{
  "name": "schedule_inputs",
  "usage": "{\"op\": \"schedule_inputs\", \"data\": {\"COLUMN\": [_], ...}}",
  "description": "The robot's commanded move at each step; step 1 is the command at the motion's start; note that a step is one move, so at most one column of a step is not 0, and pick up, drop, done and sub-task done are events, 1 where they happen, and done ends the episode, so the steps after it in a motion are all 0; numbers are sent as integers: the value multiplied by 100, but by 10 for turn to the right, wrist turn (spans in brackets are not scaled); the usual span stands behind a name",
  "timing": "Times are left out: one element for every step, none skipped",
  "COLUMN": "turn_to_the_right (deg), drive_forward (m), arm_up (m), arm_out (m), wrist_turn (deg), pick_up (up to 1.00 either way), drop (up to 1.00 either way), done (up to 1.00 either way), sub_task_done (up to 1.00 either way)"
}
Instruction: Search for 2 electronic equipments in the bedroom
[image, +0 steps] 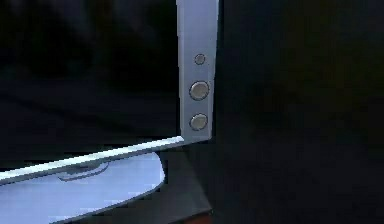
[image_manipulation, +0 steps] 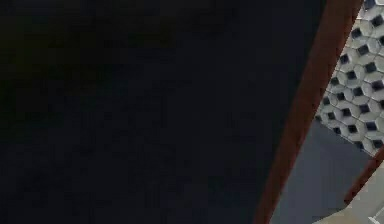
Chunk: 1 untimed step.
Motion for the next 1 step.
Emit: {"op": "schedule_inputs", "data": {"turn_to_the_right": [-330], "drive_forward": [0], "arm_up": [0], "arm_out": [0], "wrist_turn": [0], "pick_up": [0], "drop": [0], "done": [0], "sub_task_done": [0]}}
